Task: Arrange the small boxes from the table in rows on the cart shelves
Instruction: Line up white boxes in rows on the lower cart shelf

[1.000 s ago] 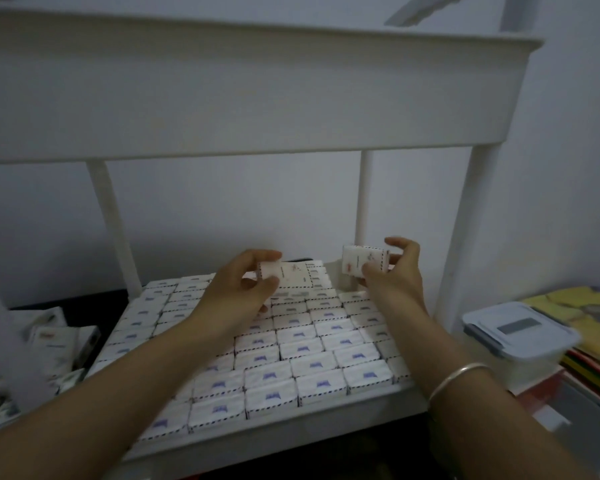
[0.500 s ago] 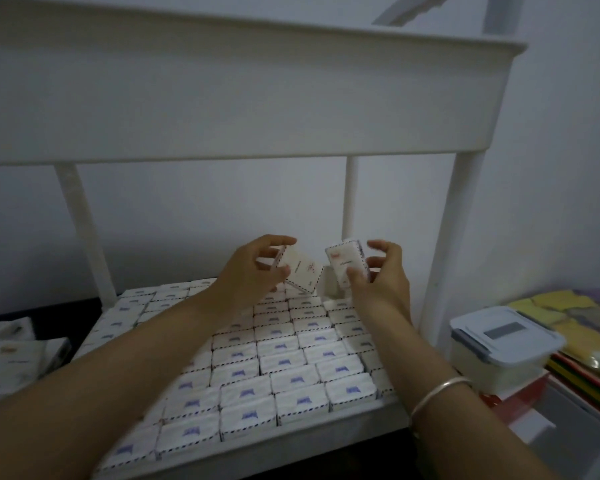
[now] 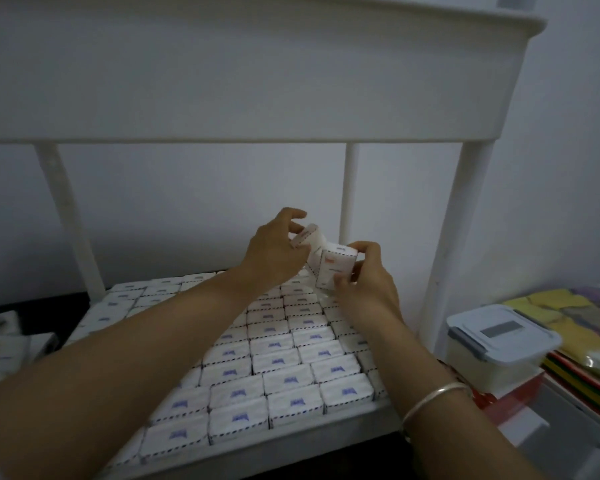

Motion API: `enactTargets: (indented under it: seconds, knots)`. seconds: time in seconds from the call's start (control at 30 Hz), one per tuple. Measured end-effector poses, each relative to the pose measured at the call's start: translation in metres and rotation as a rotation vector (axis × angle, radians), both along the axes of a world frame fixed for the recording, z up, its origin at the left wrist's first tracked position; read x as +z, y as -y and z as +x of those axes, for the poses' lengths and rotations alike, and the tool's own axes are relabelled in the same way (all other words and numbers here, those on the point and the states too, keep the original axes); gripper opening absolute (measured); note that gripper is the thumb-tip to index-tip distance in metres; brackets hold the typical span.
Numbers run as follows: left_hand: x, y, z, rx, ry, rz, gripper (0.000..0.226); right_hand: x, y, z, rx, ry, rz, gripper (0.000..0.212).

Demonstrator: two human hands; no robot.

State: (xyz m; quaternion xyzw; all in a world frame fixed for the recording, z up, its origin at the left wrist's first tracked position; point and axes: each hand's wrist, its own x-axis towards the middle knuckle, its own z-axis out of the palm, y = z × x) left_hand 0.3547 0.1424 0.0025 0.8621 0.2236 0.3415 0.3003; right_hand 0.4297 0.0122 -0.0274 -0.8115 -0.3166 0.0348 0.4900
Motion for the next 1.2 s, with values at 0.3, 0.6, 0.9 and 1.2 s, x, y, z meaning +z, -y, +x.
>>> enactTargets:
  seconds: [0.3, 0.6, 0.9, 1.2]
  knots:
    - [0.0, -0.009, 0.001, -0.194, -0.198, 0.002, 0.032, 0.002, 0.0, 0.002, -0.069, 0.039, -0.221, 0.033]
    - [-0.007, -0.001, 0.007, -0.232, -0.336, 0.034, 0.034, -0.004, -0.002, 0.011, -0.149, -0.042, -0.226, 0.023]
    - [-0.019, -0.001, 0.011, -0.071, -0.487, 0.212, 0.027, -0.005, -0.006, 0.01, -0.194, 0.07, -0.355, 0.029]
    - [-0.004, 0.028, -0.051, -0.102, -0.409, 0.259, 0.046, 0.004, -0.003, -0.018, -0.101, 0.724, -0.018, 0.027]
